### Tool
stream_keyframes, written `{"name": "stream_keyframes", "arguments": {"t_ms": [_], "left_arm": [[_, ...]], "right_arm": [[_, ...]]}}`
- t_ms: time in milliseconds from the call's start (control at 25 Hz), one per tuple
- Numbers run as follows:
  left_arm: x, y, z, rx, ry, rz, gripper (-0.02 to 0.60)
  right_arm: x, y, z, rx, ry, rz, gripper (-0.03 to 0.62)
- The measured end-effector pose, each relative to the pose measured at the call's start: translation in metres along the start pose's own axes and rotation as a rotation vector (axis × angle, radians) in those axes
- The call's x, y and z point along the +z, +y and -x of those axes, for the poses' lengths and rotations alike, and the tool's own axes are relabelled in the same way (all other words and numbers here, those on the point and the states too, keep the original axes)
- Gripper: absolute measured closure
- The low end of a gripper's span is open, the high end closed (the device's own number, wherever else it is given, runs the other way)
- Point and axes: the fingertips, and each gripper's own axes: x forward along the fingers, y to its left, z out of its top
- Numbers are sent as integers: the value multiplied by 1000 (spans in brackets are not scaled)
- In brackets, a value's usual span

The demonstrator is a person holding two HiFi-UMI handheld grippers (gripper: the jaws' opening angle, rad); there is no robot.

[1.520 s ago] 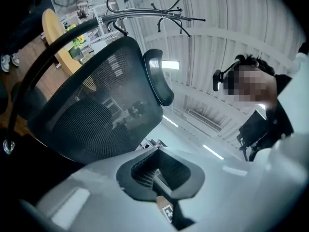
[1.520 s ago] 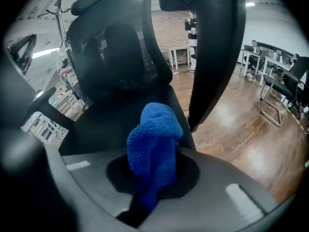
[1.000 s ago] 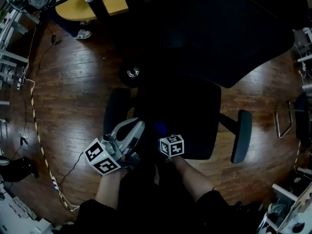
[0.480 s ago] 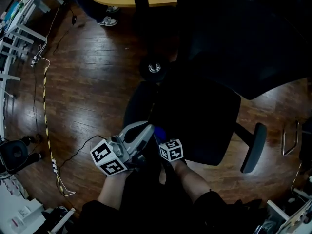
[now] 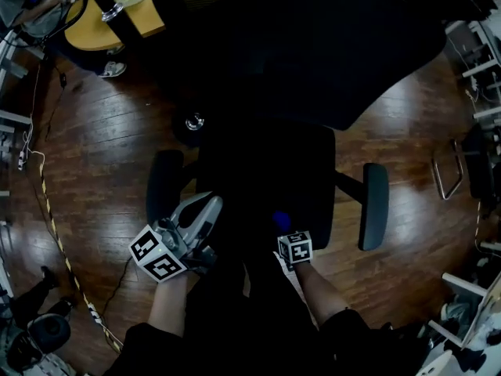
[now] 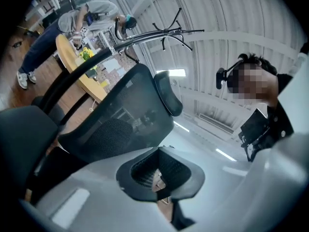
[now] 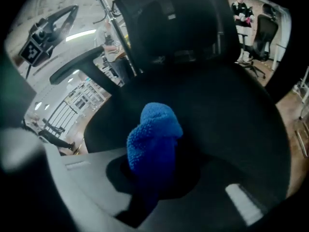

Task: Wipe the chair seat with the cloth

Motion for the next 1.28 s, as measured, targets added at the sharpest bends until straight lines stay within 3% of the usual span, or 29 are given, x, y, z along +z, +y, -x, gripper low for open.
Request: {"name": "stream_keyframes", "arguments": {"t_ms": [120,280,480,680,760,960,1280], "left_arm": [[-16,-4,-38,-47,53,8,592],[-39,-19,-74,-101,118,20,592],[-49,-33,-87,-132,144,29,592],[-42,-23,-75,-103,106,27,592],[-39,-13,-68,-84,84,30,592],[-33,0,-57,-65,64,43,592],[-6,29,-33,4,-26,72,592]], "right_arm": [[-6,-60,34,-96,-34,-57,560],[-9,-107,72,-187,-62,-112,560],[-13,-121,83,-223,-88,-165,560],[0,-119,82,-297,-107,-184,560],[31,-105,65,-255,-149,-171,560],[156,-54,6,-80,-238,-77,560],[288,43,-121,120,-217,120,560]]}}
